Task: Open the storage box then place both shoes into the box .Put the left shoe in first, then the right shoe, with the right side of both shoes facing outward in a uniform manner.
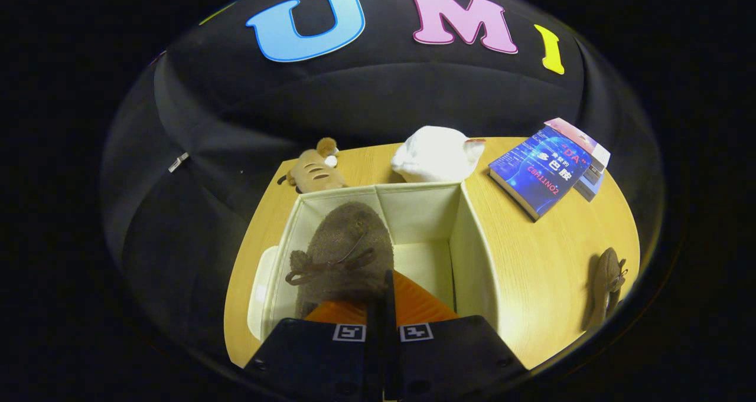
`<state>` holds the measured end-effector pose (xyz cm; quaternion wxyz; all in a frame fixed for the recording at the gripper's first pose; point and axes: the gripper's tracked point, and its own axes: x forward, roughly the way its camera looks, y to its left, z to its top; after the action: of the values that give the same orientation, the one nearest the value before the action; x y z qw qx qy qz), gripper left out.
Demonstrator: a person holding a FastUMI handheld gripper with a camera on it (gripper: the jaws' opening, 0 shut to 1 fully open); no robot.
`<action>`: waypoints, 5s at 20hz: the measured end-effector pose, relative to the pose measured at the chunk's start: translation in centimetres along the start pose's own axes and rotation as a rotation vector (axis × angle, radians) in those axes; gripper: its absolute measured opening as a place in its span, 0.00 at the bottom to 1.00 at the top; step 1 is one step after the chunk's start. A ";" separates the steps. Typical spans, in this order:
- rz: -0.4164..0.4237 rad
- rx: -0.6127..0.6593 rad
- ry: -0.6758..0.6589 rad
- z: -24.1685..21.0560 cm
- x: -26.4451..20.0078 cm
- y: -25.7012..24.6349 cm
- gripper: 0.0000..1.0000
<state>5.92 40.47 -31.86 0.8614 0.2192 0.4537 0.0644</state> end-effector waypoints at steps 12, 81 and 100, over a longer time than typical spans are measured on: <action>0.124 0.044 0.118 -3.0 1.3 2.7 0.58; -0.121 -0.037 -0.079 5.5 -14.6 -29.7 0.05; -0.076 -0.181 0.051 2.5 -3.9 -5.3 0.05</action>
<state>5.24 33.69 -29.95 0.8675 0.1214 0.4760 0.0781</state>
